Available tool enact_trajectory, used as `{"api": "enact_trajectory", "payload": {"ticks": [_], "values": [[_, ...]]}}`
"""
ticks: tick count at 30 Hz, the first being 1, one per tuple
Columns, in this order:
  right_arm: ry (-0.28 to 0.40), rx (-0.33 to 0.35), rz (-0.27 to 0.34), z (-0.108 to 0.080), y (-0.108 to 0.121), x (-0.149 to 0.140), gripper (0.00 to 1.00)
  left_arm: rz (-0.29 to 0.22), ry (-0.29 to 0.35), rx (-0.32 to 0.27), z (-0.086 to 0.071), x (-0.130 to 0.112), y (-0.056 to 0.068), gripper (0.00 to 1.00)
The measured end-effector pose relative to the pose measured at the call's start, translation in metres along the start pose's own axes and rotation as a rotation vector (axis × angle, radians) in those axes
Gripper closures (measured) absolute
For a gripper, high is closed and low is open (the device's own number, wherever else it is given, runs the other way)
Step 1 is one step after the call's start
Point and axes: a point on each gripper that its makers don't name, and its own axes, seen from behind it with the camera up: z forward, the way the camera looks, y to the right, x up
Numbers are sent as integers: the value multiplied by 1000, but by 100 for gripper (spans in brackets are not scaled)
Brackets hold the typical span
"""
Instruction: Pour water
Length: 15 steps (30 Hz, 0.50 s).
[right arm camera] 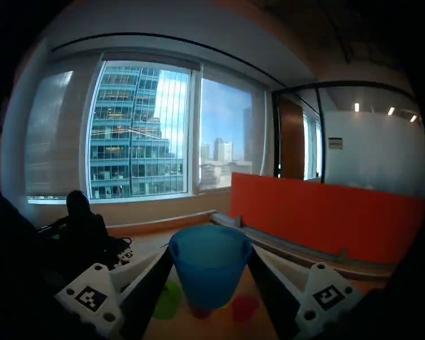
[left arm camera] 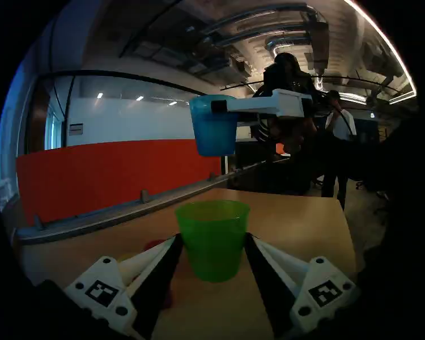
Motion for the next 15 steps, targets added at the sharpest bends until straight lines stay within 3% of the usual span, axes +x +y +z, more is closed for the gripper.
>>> {"api": "enact_trajectory", "payload": {"ticks": [15], "values": [[-119, 10, -19, -5, -1, -66, 9, -7, -38, -3, -1, -15, -1, 21]]}}
